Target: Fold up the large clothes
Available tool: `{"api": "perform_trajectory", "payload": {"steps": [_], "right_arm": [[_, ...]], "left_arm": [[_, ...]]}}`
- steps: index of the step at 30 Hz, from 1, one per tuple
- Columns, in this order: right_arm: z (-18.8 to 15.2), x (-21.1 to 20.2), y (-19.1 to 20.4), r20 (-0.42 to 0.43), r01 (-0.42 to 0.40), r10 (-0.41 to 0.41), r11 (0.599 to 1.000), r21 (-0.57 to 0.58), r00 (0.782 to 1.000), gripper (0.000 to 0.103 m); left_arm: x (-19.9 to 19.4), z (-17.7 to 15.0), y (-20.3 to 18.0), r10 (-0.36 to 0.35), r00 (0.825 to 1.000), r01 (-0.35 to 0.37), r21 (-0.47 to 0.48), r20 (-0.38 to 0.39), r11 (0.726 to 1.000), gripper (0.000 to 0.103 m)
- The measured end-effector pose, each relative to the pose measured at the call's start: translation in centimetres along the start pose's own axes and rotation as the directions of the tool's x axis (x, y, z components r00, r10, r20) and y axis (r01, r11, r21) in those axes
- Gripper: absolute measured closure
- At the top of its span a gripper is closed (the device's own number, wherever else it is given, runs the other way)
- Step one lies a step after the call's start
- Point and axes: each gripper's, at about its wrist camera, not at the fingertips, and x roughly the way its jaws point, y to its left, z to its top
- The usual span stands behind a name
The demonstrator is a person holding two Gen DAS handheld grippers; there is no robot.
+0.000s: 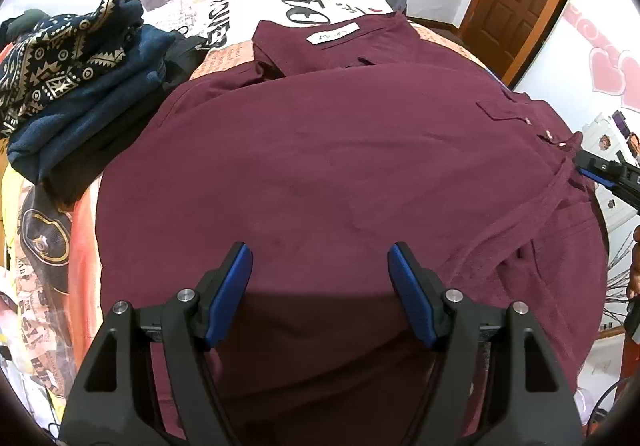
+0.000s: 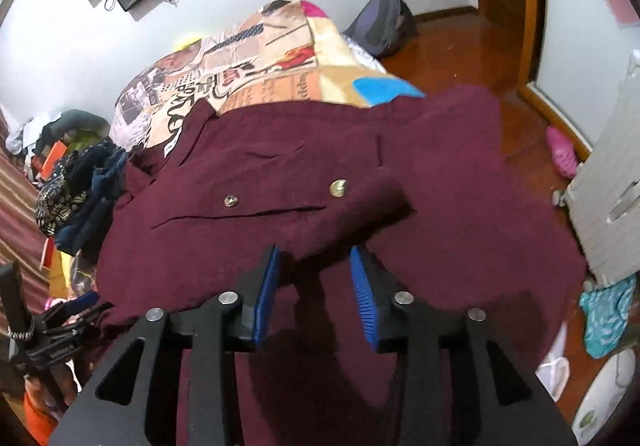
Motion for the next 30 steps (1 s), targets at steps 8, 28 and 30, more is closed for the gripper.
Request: {"api": "perform_trajectory", "payload": {"steps": [8,28,30], "right_arm": [[0.4,-4.0,-3.7,0.106,0.049,-0.056,0.997,0.065,0.993,0.045],[-3.4,-3.0,-17.1,0.089,-0.003,-0.047,0.871,0.492,0.995,0.043],[-4.1,-1.7,-18.6,0.069,-0.044,0.006,0.827,0.561,0.998,0.043]], "left_arm": [[-1.4,1.9,-2.4,0.000,0.999,-0.003,0.075,0.042,0.997,0.033],[-2.2,6.5,-8.0,-0.048,0.993,0.031,0.159,0.105,0.987,0.033],[-1.9,6.3,-8.2,-0.046,0.994,0.029,0.162,0.098,0.986,0.033]]}}
